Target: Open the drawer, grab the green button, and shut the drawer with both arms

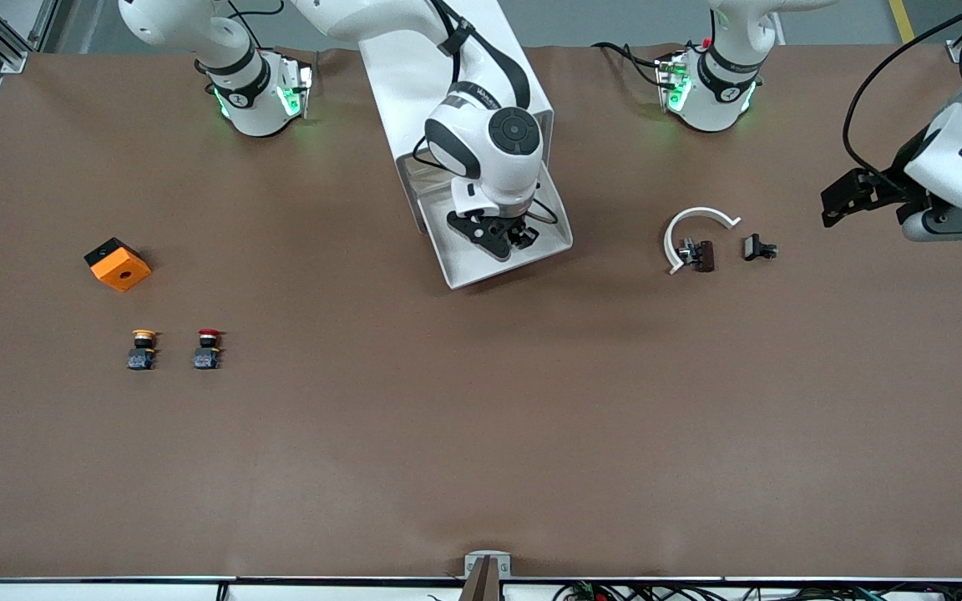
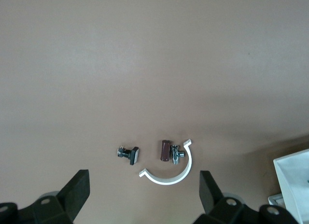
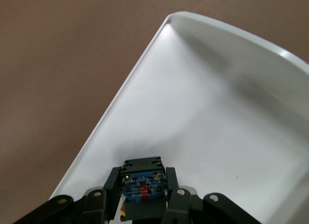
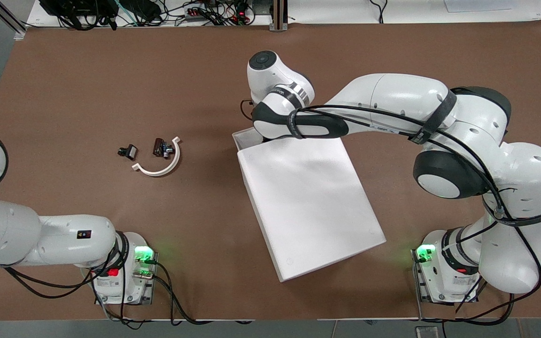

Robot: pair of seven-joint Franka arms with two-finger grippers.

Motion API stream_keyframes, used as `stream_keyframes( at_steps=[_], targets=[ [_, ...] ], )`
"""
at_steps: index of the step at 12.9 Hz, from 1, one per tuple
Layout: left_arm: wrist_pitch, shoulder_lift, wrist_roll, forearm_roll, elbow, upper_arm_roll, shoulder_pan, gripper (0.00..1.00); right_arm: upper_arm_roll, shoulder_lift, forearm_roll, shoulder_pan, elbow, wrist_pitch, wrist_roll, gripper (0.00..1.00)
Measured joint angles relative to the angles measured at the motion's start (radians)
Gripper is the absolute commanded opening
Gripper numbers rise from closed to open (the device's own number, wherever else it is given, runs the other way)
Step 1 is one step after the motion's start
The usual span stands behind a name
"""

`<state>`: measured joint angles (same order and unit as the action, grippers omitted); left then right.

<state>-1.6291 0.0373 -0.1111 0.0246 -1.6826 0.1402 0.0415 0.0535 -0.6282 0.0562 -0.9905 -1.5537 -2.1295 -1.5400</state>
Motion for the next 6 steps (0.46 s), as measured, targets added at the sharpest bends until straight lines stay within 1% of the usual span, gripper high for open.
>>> stream_keyframes(
  at_steps=[4,6],
  targets=[
    [-0.125,-0.082,0.0,0.0,-0.006,0.007,-0.005,1.0,0.006,0.0,0.001,0.011,0.018,0.0,0.0,0.0],
    [-0.213,-0.157,0.0,0.0,-0.012,0.039,-0.01,1.0,0.008,0.0,0.005,0.042,0.061,0.024,0.002,0.0]
  ],
)
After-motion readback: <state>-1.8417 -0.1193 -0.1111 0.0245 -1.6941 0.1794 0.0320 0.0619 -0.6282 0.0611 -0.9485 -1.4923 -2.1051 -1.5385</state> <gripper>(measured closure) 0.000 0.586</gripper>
